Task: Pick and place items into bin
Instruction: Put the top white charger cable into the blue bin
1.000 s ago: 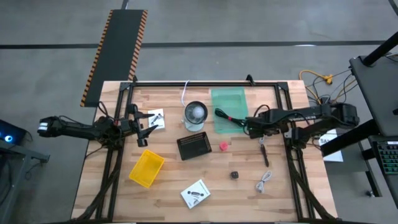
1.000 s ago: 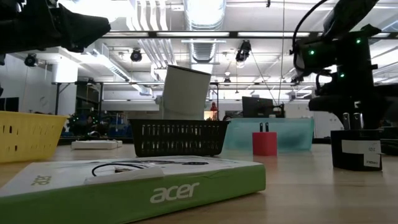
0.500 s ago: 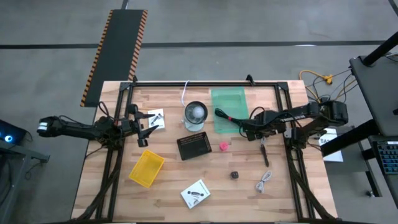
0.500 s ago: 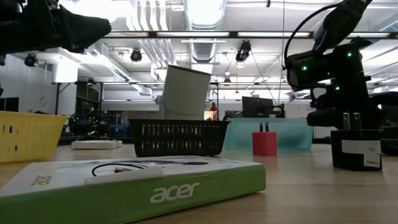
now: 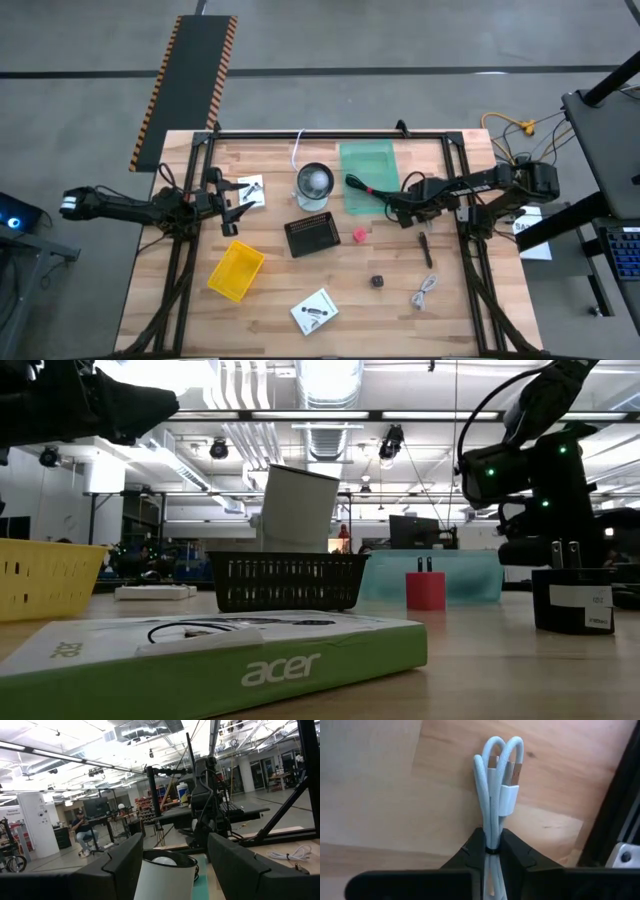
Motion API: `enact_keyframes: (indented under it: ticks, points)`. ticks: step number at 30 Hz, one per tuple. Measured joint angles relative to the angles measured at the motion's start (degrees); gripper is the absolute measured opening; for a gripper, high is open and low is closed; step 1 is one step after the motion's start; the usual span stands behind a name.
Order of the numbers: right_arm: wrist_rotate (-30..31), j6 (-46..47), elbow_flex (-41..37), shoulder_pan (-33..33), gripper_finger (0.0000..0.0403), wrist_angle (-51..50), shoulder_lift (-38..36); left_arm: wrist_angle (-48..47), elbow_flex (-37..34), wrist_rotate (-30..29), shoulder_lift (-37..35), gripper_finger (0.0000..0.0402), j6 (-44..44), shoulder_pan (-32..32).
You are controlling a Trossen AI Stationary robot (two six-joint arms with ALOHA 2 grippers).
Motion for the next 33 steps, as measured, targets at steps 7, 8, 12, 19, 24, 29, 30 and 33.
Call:
enact_keyframes:
  ticks: [7, 8, 12, 19, 24, 29, 30, 33]
  points:
    - [4.6, 0.0, 0.2, 0.0, 0.0024, -0.8, -2.0, 0.0, 0.0, 0.0, 0.0, 0.0208, 0.0, 0.0]
    - [5.6, 0.0, 0.4, 0.0, 0.0024, -1.6, -2.5, 0.0, 0.0, 0.0, 0.0, 0.0208, 0.0, 0.0]
    - [11.5, 1.5, 1.6, 0.0, 0.0024, -4.9, -5.0, 0.0, 0.0, 0.0, 0.0, 0.0208, 0.0, 0.0]
    - [18.2, 0.2, 5.3, 0.0, 0.0024, -4.6, -11.0, 0.0, 0.0, 0.0, 0.0, 0.0208, 0.0, 0.0]
    - [20.8, -11.0, 6.8, 0.0, 0.0024, 4.7, -13.8, 0.0, 0.0, 0.0, 0.0, 0.0208, 0.0, 0.0]
    - [20.8, -26.4, 6.8, 0.0, 0.0024, 23.7, -13.6, 0.0, 0.0, 0.0, 0.0, 0.0208, 0.2, 0.0]
    - [20.4, -28.9, 6.8, 0.0, 0.0024, 27.3, -13.2, 0.0, 0.0, 0.0, 0.0, 0.0208, 0.3, 0.0]
    - [19.0, -35.8, 6.7, -0.1, 0.0024, 36.1, -11.4, 0.0, 0.0, 0.0, 0.0, 0.0208, 0.4, 0.0]
